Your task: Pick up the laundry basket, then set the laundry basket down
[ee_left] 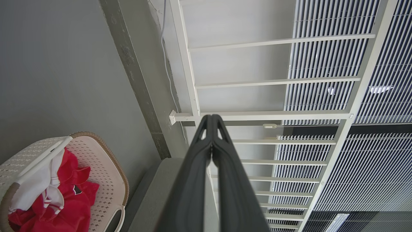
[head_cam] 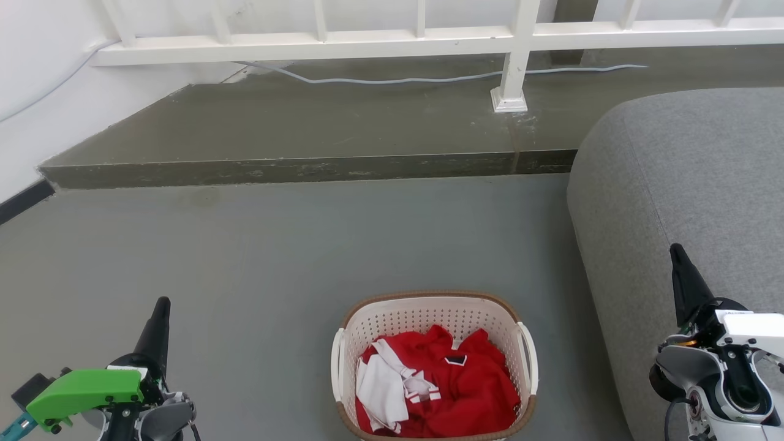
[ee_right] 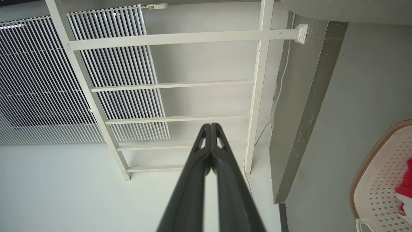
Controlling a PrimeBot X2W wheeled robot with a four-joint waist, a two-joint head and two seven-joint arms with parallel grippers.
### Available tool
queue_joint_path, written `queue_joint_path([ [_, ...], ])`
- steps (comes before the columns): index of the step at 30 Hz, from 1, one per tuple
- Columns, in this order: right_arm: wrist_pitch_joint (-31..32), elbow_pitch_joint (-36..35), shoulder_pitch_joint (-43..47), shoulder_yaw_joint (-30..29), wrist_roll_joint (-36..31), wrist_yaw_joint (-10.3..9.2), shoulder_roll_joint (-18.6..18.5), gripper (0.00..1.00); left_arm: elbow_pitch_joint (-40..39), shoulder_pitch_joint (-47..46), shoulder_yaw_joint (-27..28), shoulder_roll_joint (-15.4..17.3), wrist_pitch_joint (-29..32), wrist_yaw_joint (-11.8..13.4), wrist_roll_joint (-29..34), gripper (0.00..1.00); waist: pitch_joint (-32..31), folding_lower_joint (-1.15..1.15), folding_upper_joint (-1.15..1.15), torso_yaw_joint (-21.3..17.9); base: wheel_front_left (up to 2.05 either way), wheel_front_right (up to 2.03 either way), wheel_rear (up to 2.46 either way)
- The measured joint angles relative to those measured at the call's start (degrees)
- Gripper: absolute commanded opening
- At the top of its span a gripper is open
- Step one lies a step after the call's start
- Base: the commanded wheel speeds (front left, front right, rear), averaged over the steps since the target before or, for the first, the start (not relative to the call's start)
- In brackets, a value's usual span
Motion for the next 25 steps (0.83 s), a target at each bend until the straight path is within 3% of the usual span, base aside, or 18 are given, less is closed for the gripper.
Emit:
queue_joint_path([
  [25, 0.15, -0.03, 0.0, -0.01, 0.0, 0.0, 0.0, 0.0, -0.07, 0.0, 0.12, 0.0, 0.01, 0.0, 0.0, 0.0, 0.01, 0.0, 0.0, 0.0, 0.0, 0.0, 0.0],
])
